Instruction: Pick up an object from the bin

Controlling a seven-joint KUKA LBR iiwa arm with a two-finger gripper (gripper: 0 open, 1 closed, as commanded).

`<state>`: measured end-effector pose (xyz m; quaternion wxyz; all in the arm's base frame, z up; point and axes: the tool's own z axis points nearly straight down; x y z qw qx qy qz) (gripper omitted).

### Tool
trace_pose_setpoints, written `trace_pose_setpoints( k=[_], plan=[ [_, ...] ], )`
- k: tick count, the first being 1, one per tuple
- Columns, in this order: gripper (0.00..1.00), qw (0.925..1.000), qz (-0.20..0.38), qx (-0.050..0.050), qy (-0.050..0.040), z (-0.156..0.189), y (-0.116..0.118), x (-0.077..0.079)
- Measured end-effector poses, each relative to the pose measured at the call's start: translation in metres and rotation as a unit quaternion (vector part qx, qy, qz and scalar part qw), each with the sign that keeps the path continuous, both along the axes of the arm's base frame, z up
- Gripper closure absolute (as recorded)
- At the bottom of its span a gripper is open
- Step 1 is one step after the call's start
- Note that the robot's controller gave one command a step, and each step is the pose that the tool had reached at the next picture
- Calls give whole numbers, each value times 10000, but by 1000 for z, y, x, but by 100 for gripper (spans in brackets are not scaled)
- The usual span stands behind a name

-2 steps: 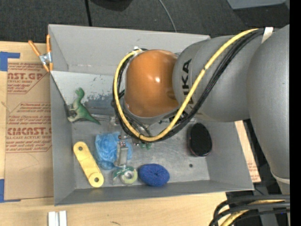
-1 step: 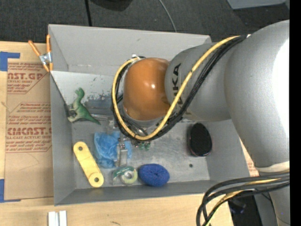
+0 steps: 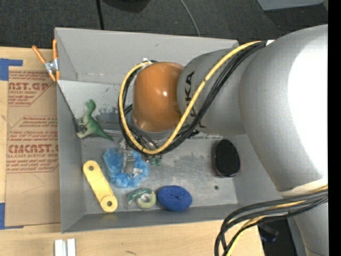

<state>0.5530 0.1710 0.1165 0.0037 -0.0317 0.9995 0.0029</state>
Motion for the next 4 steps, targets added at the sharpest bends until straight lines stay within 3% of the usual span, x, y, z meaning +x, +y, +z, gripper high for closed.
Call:
trace_pose_setpoints(
  k=[3, 4],
  plan=[
    [100, 10000, 47, 8, -17, 26, 6, 7],
    [100, 10000, -36, 7, -9, 14, 21, 8]
  ],
)
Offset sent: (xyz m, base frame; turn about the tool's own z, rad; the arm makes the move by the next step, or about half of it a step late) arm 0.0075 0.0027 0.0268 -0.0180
